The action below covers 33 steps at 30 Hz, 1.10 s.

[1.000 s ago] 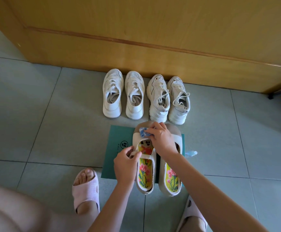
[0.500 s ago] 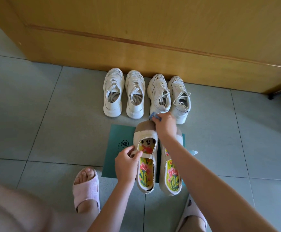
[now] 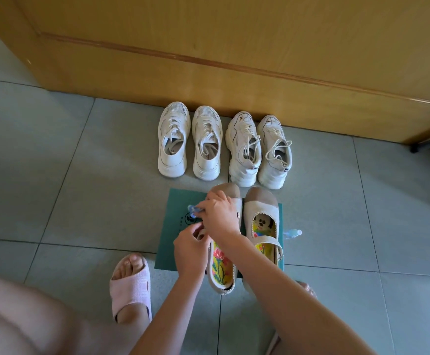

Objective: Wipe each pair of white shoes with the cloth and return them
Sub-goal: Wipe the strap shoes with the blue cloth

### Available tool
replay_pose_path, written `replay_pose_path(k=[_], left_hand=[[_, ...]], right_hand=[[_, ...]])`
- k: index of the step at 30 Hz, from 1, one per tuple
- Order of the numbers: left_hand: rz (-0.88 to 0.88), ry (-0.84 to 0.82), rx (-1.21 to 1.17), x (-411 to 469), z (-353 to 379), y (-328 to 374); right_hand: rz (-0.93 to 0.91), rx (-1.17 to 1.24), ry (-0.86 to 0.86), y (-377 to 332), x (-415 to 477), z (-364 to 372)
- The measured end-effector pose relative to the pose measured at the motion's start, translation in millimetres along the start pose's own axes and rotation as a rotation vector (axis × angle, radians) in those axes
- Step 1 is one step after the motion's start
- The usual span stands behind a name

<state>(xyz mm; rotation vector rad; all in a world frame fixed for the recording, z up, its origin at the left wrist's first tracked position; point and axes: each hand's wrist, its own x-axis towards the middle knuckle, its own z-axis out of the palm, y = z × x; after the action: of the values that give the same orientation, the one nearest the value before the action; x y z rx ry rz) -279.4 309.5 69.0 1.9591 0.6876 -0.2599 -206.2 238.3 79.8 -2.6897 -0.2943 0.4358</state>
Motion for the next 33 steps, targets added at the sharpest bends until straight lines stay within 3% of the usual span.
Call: replay_pose_path(k=[2, 4, 6, 9, 14, 21, 28, 31, 33], left_hand=[[-0.001, -0.010, -0.024, -1, 0, 0], [-0.014, -0.019, -0.058, -2, -1, 0], [-0.014, -0.024, -0.084, -2, -1, 0], [-0.007, -0.032, -0.074, -2, -1, 1], [-0.007, -0.054, -0.038, -1, -1, -1], [-0.009, -0.050, 0.005, 0, -1, 0], [-0.009, -0.023, 0.039, 2, 0, -4], [0.003, -0.042, -0.036, -2, -2, -2], [0.013, -0.043, -0.056, -3, -3, -2]], right_hand=[[0.059, 0.260, 0.068, -1, -1, -14], [0.231, 0.481, 0.245, 9, 4, -32], [0.410, 0.411, 0.416, 31, 10, -41], [0.547, 0.272, 0.399, 47, 5, -32], [0.512, 0.176, 0.424, 24, -13, -8], [0.300, -0.033, 0.332, -1, -10, 7], [0.130, 0.104, 0.091, -11, 1, 7], [0.265, 0.295, 0.256, 0, 3, -14], [0.376, 0.235, 0.393, 19, 2, -27]])
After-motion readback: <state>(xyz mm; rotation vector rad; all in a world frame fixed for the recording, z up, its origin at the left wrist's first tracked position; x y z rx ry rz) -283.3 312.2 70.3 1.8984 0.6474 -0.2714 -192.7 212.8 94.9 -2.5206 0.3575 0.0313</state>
